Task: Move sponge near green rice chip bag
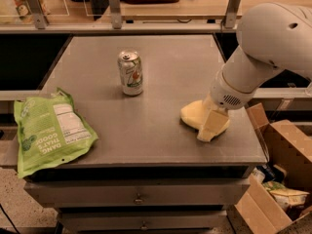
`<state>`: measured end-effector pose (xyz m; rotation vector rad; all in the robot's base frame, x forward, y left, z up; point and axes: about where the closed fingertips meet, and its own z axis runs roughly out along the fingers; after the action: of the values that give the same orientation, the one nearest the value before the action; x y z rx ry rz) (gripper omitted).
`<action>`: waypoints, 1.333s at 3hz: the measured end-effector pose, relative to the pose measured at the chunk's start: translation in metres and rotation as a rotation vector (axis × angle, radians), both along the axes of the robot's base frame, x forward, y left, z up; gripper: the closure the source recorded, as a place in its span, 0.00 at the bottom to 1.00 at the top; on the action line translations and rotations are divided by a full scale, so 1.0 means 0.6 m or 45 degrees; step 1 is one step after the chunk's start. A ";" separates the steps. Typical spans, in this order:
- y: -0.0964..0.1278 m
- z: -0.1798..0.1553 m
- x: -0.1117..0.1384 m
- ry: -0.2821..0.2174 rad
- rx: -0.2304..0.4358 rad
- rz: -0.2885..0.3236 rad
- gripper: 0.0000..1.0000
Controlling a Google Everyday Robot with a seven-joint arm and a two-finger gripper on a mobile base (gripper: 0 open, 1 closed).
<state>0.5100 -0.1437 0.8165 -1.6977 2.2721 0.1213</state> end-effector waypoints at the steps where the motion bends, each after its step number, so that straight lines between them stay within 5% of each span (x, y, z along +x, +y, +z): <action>1: 0.026 0.038 -0.012 -0.031 0.061 0.076 1.00; 4: 0.163 0.105 -0.039 -0.095 0.192 0.401 1.00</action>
Offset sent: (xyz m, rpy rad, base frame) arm -0.0203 0.0588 0.0684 0.1447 -0.0870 0.2174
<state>0.4869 -0.0456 0.8795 -1.9294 1.8777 0.2841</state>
